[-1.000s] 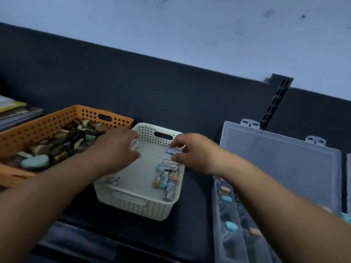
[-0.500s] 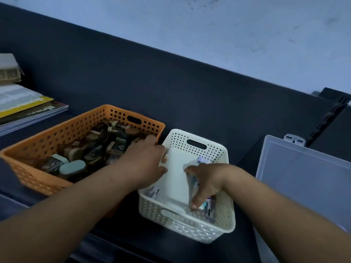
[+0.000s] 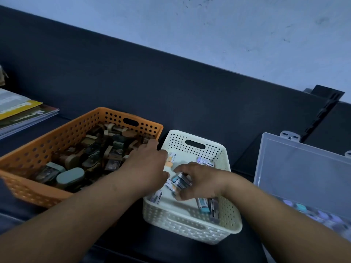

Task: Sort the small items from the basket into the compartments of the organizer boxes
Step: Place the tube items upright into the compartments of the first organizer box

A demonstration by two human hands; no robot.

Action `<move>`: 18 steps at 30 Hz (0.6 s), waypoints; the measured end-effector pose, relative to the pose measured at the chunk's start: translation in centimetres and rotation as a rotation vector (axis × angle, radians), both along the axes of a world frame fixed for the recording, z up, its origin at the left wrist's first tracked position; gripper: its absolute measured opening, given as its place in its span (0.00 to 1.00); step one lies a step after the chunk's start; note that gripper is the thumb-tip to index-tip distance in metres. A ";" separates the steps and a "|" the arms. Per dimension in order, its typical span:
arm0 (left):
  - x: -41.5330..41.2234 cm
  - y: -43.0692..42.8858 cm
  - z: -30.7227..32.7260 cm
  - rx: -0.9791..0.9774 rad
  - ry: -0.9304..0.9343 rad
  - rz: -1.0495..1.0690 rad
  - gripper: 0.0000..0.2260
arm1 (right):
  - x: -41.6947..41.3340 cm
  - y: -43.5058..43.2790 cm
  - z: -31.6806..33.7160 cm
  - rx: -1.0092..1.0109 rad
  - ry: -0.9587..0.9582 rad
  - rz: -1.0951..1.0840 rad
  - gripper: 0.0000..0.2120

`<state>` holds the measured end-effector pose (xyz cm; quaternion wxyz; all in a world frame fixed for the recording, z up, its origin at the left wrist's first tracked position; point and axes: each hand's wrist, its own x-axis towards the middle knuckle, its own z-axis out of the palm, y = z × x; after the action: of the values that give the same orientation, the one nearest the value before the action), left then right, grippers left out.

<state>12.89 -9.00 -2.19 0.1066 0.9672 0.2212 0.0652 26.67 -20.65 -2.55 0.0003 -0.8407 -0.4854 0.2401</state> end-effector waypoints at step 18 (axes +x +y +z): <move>-0.1 0.2 -0.2 -0.001 -0.028 0.001 0.21 | -0.8 0.7 -0.8 0.221 0.280 -0.139 0.15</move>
<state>12.75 -8.85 -2.43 0.1101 0.9660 0.2203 0.0785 25.85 -19.92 -3.38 0.1766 -0.8255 -0.4448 0.2992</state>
